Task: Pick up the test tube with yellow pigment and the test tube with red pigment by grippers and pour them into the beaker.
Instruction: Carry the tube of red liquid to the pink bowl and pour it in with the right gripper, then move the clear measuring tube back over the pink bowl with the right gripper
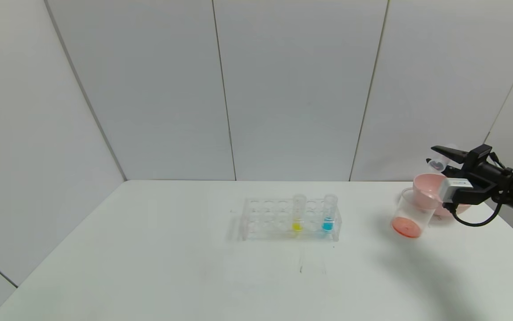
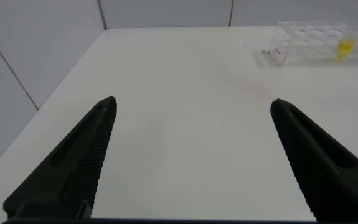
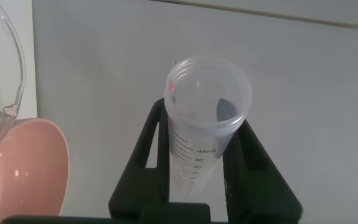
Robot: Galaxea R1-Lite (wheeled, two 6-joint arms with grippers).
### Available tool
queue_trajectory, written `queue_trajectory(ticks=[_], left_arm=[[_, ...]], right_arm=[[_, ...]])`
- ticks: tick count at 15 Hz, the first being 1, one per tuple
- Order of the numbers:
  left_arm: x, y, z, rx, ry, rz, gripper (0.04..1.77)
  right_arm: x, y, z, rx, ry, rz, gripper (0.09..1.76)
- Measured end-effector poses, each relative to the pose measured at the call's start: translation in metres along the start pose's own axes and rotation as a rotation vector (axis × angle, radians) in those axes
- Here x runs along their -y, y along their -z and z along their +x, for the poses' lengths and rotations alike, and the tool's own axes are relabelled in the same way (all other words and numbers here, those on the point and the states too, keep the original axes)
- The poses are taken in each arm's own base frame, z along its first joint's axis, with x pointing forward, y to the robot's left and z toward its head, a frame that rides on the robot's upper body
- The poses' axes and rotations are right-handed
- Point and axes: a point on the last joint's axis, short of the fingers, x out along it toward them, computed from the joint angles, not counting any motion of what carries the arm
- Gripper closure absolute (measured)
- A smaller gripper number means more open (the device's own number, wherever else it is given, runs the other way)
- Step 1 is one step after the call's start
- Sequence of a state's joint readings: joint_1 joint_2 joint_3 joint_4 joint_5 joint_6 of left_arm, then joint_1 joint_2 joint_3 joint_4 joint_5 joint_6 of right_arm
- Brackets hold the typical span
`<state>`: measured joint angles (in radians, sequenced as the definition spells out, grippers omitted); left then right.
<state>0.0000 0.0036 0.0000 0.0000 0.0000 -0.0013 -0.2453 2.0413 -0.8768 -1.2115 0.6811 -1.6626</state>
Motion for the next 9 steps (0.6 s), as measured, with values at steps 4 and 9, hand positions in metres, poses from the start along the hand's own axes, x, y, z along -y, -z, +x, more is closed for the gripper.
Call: queue_trajectory(ticks=[4,9], left_arm=[[0.0000,0.0000,0.0000,0.000,0.000,0.000,0.05],[0.0000,0.0000,0.0000,0.000,0.000,0.000,0.05]], right_arm=[[0.0002,-0.0018,0.0011,0.006,0.001,-0.003,1.30],[0.0007,-0.0024,0.0015,0.007,0.004,-0.005,1.30]])
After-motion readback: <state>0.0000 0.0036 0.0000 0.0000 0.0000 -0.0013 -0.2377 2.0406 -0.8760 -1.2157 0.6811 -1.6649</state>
